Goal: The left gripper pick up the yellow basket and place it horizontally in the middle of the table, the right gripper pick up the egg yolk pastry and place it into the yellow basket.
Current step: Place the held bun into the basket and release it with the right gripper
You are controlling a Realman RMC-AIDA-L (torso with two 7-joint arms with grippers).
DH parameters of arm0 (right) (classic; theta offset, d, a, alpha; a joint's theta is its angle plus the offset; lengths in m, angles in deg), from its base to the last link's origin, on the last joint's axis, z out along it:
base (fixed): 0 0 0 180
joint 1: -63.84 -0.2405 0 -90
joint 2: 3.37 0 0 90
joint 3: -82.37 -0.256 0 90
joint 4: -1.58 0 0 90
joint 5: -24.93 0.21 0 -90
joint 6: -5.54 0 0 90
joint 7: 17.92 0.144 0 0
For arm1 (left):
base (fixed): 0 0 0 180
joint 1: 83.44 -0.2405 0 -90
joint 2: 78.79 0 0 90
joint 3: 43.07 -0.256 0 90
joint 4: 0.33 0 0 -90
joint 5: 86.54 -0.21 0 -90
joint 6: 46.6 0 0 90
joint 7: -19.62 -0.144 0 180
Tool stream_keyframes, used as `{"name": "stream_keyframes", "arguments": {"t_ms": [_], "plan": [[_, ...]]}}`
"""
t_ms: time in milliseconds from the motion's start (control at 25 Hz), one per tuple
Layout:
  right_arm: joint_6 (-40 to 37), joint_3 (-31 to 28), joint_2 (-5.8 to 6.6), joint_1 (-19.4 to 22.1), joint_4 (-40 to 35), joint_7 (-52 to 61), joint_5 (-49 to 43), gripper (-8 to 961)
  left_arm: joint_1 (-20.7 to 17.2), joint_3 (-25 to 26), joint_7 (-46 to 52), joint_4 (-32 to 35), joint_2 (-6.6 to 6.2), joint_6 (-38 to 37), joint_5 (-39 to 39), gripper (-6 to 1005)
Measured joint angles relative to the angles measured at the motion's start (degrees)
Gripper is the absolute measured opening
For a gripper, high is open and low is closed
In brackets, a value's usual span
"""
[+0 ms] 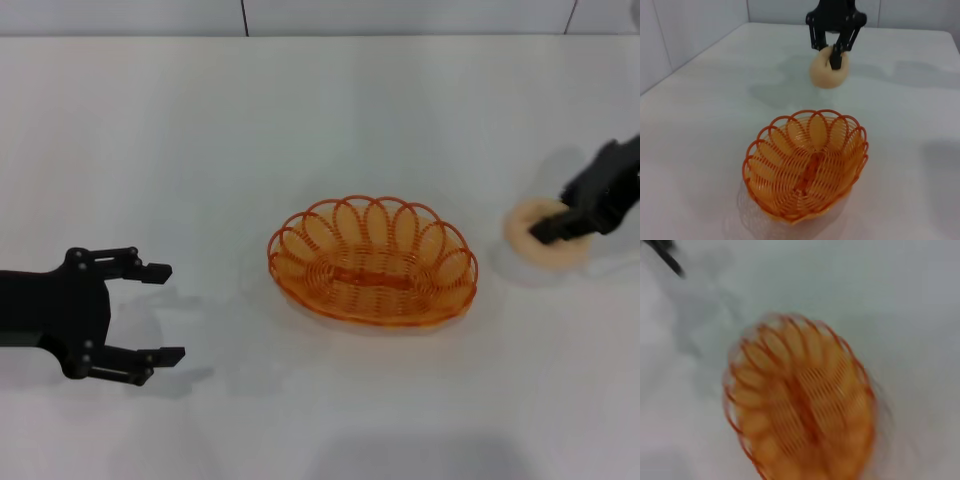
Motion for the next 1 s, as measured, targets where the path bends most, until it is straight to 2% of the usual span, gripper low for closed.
{"name": "stream_keyframes", "arguments": {"t_ms": [160,480,720,1000], "plan": [[0.3,1.63,-0.78,0.3,-1.35,-0.1,6.54,207,0.24,0.07,0.11,0.06,0.01,0.0,0.0,884],[12.07,12.95,-1.09,2.4,-0.89,-0.59,19.03,162,0.54,-0.09,0.83,0.1,0.0,0.0,0.05,883],[18.72,19.14,-1.19,2.27,3.16,-2.19,21.15,117,0.66,0.03,0.86,0.1,0.01,0.0,0.04,883],[21.28,21.61,-1.27,2.05,4.93,-2.66,22.17,77,0.76,-0.09,0.84,0.6,0.07,0.0,0.02,884]]}}
